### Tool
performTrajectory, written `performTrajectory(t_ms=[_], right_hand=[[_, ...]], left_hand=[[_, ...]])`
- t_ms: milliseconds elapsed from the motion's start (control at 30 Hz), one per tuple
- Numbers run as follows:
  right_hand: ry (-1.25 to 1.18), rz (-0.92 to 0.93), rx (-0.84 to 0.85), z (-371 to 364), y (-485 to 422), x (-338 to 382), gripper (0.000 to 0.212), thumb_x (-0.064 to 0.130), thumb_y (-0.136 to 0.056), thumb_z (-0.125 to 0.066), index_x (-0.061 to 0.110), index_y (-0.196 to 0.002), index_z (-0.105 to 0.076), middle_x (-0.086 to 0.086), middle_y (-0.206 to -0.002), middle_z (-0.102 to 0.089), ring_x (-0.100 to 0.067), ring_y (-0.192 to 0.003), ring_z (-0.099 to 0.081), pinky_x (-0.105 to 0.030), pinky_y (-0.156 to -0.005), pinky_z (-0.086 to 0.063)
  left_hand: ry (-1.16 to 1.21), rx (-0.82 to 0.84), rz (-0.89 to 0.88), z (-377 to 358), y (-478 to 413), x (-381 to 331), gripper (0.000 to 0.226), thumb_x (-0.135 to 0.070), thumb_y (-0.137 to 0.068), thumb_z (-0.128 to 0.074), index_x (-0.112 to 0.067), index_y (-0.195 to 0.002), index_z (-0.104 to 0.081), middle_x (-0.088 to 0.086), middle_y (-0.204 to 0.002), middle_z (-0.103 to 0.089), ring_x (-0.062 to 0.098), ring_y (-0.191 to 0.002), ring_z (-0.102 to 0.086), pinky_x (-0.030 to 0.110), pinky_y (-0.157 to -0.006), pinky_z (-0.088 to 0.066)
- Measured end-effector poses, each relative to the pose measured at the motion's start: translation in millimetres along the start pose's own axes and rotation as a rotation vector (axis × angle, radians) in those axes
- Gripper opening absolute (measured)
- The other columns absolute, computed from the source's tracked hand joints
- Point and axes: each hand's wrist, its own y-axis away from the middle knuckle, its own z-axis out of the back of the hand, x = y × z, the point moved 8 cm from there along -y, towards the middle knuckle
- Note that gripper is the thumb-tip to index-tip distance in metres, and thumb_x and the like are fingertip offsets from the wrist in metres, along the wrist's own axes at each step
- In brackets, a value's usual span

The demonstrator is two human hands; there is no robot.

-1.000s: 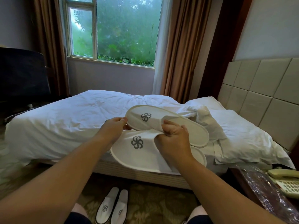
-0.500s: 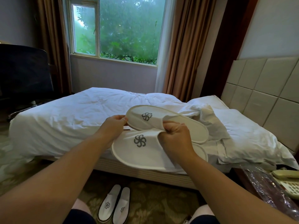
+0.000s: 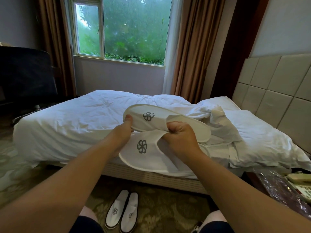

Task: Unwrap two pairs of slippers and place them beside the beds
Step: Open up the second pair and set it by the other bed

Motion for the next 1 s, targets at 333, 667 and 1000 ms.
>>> performTrajectory(t_ms=[333,667,1000], right_hand=[[0.248,0.226,-0.1,-2,19,24,0.045,0.001,-0.068,-0.069,0.024,-0.045,-0.038,0.015,-0.053,-0.045,0.002,-0.073,-0.045,-0.051,-0.111,-0.021],[0.246,0.35,-0.152,7,17,69,0.012,0.006,-0.066,-0.068,0.011,-0.057,-0.064,0.013,-0.075,-0.066,-0.014,-0.092,-0.057,-0.044,-0.111,-0.018],[0.256,0.402,-0.175,9,-65,84,0.016,0.021,-0.069,-0.059,0.024,-0.053,-0.056,0.012,-0.073,-0.065,-0.008,-0.086,-0.051,-0.029,-0.108,-0.017]], left_hand=[[-0.191,-0.166,-0.201,23,4,8,0.063,-0.075,-0.087,-0.044,-0.021,-0.079,-0.076,-0.003,-0.076,-0.077,0.021,-0.079,-0.072,0.037,-0.071,-0.056],[-0.161,-0.22,-0.379,52,41,-30,0.053,-0.073,-0.088,-0.048,-0.032,-0.071,-0.077,-0.009,-0.071,-0.076,0.012,-0.065,-0.072,0.029,-0.059,-0.05],[-0.11,-0.288,-0.385,64,-10,-88,0.066,-0.061,-0.101,-0.026,-0.022,-0.078,-0.074,-0.004,-0.071,-0.073,0.018,-0.075,-0.067,0.027,-0.057,-0.043]])
